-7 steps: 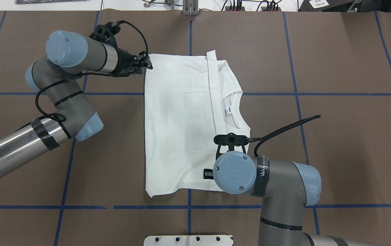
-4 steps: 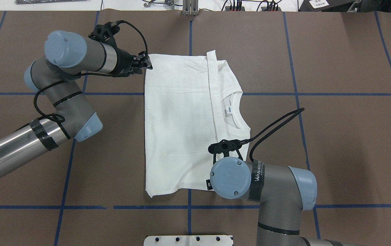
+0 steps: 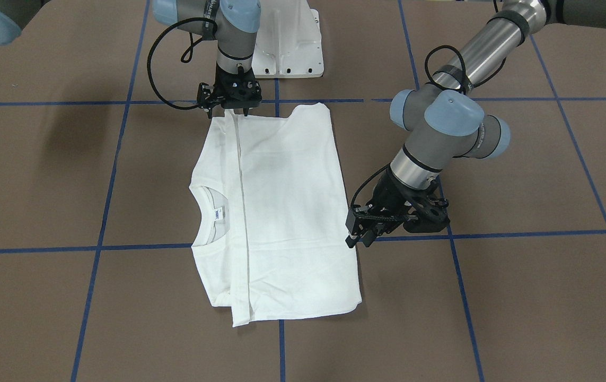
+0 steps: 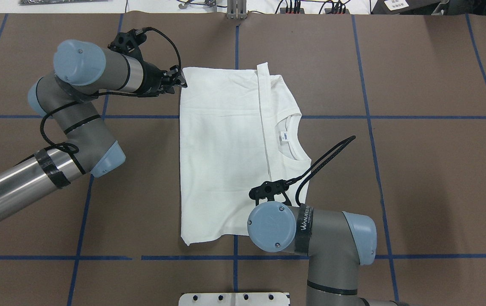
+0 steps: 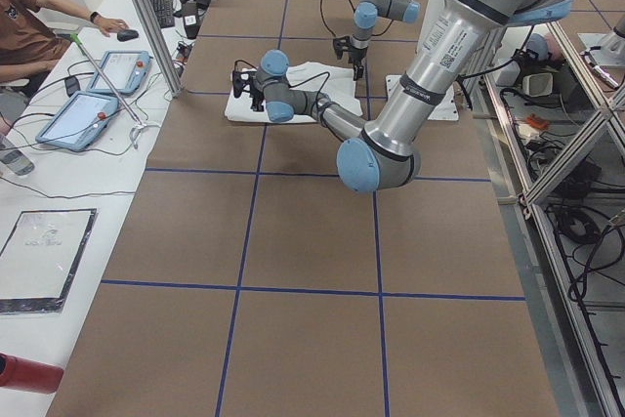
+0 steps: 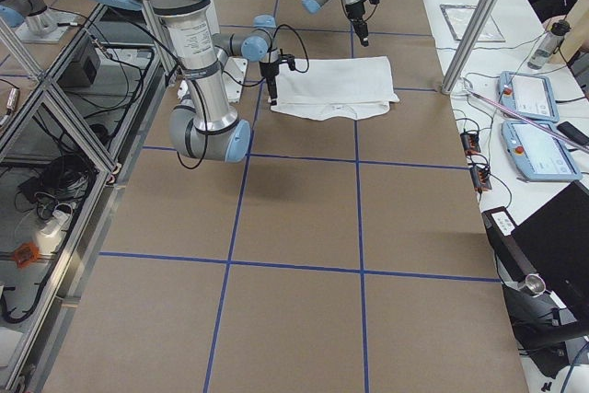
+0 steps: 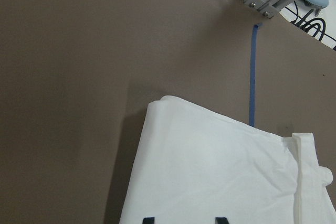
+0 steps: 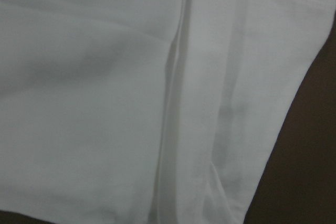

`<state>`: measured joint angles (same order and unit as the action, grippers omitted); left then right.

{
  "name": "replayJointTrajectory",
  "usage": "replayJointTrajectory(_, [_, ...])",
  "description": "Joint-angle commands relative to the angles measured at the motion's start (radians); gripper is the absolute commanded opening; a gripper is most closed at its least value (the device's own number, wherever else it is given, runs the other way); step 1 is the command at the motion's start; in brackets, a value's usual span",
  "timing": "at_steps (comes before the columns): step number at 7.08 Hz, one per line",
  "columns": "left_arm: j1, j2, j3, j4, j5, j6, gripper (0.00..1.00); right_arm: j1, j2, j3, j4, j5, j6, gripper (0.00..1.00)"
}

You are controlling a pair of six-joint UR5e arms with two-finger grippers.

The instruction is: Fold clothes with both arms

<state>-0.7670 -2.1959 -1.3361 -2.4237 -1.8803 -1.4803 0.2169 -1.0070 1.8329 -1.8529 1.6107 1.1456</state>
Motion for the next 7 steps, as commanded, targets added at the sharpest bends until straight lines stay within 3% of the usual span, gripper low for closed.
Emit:
replayJointTrajectory(1, [0.0, 0.001, 0.0, 0.0, 0.001, 0.0, 0.49, 0.022, -0.007, 0.005, -0.038, 0.002, -0.04, 1.0])
replayJointTrajectory(3, [0.0, 0.014, 0.001, -0.005, 0.001, 0.0, 0.49, 0.048, -0.059, 0.034, -0.045, 0.003, -0.078, 1.0])
replayJointTrajectory(5, [0.0, 0.015, 0.0, -0.003, 0.001, 0.0, 0.49, 0.062, -0.189, 0.133, -0.049, 0.002, -0.133, 1.0])
replayJointTrajectory(7, [0.0, 0.015, 0.0, -0.003, 0.001, 0.0, 0.49, 0.059, -0.165, 0.141, -0.048, -0.002, -0.103, 1.0])
